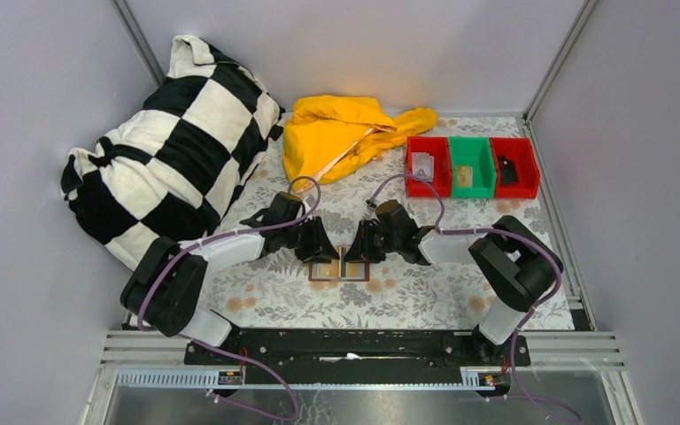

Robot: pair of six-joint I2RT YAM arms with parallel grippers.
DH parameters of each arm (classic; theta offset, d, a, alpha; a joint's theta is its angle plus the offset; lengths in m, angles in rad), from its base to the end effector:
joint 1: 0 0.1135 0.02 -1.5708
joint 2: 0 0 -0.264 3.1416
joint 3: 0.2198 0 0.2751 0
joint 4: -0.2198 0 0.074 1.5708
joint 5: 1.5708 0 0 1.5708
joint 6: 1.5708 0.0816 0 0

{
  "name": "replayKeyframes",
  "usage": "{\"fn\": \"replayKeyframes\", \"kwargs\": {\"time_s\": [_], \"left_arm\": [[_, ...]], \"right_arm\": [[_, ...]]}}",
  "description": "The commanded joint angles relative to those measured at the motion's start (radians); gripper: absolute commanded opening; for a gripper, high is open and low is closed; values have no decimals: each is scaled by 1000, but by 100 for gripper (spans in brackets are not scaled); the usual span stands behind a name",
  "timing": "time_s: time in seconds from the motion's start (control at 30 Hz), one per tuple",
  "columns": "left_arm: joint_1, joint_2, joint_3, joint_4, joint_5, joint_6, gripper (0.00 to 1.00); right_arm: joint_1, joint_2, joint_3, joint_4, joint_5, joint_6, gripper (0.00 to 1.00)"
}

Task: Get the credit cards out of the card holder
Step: Remove the credit card from the card holder.

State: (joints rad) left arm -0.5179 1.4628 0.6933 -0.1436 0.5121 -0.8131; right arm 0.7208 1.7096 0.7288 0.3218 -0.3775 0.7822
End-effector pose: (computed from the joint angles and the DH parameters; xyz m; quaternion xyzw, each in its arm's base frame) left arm 0.2538 -0.1906 0.1174 -0.0537 0.9176 -0.3815 0.0978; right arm 0.2613 0.2696 0.0935 -0.0555 0.8840 0.4183 0.2010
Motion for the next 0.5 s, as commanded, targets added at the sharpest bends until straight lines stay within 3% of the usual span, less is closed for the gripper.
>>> {"fn": "replayKeyframes", "kwargs": {"time_s": [0.0, 0.47], "left_arm": [[-31, 32, -2, 84, 14, -28, 37], [-45, 89, 7, 79, -26, -34, 38]], "right_arm": [[-4, -73, -14, -46, 61, -28, 29], [-18, -106, -52, -88, 101, -57, 29]]}}
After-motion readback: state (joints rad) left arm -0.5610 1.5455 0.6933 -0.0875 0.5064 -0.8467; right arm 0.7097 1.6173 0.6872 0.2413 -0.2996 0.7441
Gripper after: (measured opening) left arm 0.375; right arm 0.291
